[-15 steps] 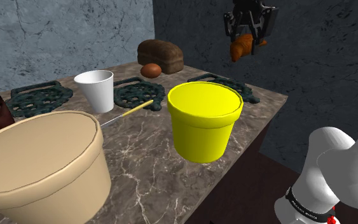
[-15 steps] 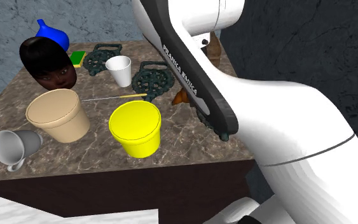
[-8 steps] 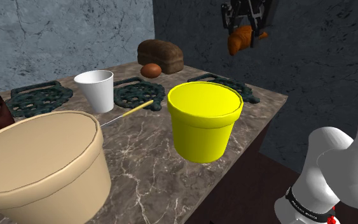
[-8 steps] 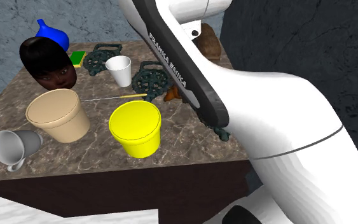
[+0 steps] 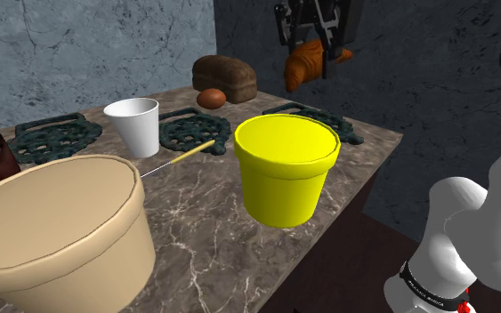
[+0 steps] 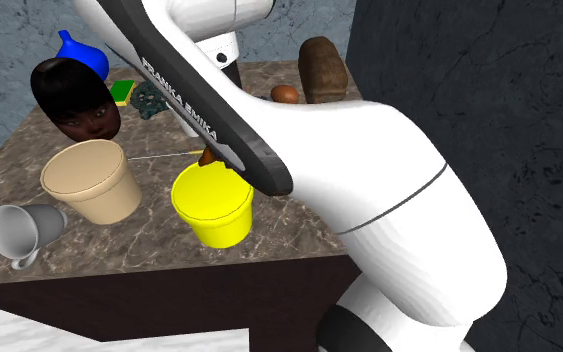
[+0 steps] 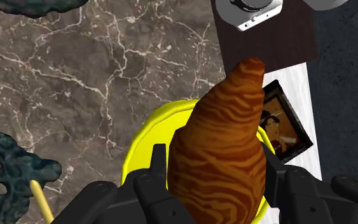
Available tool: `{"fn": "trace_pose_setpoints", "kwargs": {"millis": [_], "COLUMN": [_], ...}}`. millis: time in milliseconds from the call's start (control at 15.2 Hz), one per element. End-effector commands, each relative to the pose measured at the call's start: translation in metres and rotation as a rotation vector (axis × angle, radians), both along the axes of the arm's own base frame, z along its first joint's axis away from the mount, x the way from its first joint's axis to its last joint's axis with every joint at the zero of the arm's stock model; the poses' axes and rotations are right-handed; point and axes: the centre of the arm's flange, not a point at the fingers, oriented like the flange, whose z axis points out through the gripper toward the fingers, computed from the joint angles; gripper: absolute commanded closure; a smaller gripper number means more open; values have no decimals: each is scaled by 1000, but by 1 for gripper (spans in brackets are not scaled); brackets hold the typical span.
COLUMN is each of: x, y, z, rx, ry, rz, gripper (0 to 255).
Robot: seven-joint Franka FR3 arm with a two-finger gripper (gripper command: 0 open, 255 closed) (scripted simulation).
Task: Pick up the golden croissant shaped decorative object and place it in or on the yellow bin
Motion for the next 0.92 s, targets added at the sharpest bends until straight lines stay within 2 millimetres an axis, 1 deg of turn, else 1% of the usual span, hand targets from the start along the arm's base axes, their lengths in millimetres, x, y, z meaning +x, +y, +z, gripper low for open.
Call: {"fn": "trace_pose_setpoints", "kwargs": {"millis": [0,66,132,858], "x": [-1,-2,-3,-3], "y": [24,37,60,60], "z": [0,0,0,-58], "rx": [1,1,1,1], "ry": [0,0,0,0], "rz": [-2,-2,-2,-2], "gripper": [255,255,255,255]}}
